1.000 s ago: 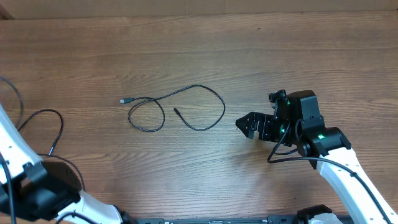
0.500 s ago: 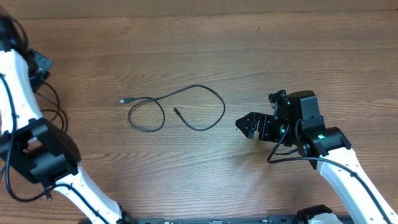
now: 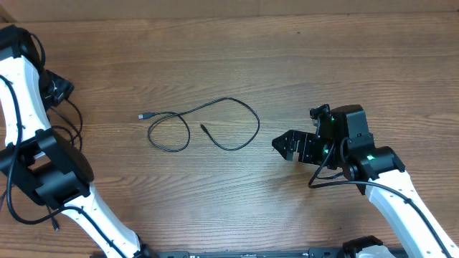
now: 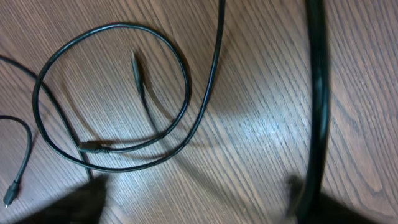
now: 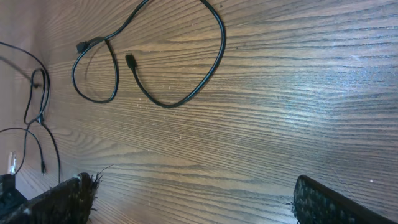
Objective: Untangle cables
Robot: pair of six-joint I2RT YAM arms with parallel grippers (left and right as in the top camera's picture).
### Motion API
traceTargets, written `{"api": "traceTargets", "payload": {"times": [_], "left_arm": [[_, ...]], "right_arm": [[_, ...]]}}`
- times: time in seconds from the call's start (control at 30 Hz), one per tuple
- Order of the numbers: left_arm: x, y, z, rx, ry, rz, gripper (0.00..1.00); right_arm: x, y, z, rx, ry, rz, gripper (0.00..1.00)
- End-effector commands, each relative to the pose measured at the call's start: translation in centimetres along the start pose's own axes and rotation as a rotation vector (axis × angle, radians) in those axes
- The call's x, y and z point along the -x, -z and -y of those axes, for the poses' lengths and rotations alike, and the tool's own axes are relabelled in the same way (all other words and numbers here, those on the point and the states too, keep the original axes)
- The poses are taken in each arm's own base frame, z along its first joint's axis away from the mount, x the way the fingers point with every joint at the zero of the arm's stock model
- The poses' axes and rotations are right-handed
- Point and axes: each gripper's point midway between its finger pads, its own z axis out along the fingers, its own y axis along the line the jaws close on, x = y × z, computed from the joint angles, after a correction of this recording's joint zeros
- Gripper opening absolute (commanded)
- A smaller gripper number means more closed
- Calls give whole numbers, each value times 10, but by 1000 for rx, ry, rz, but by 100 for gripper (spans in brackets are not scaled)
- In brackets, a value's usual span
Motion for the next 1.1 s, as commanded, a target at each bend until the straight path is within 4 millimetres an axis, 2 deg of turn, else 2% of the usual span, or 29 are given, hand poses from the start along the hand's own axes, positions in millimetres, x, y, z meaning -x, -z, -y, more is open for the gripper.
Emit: {"api": "traceTargets", "payload": {"times": [0.0, 0.2, 0.37, 0.47, 0.53, 0.67, 0.77, 0.83, 0.93, 1.07], "left_arm": [[1, 1, 0, 3, 13, 2, 100], [-8, 5, 16, -96, -53, -53, 100], [-7, 22, 17, -125, -62, -23, 100], [-6, 43, 22, -170, -94, 18, 100], [-9, 74, 40, -283, -194, 72, 100], [-20, 110, 60, -381, -328, 138, 100], [-42, 131, 78, -430, -465, 163, 100], [-58, 137, 89, -440, -557, 167, 100], [-96, 141, 107, -434, -717, 141, 100], [-135, 141, 122, -420, -821, 94, 100]], "right_arm": [[4, 1, 0, -3, 11, 14, 100], [4, 1, 0, -3, 11, 14, 100], [4, 1, 0, -3, 11, 14, 100], [4, 1, 0, -3, 11, 14, 100], [4, 1, 0, -3, 11, 14, 100], [4, 1, 0, -3, 11, 14, 100], [4, 1, 0, -3, 11, 14, 100], [4, 1, 0, -3, 10, 13, 100], [3, 1, 0, -4, 9, 11, 100], [3, 1, 0, -4, 9, 10, 100]]}}
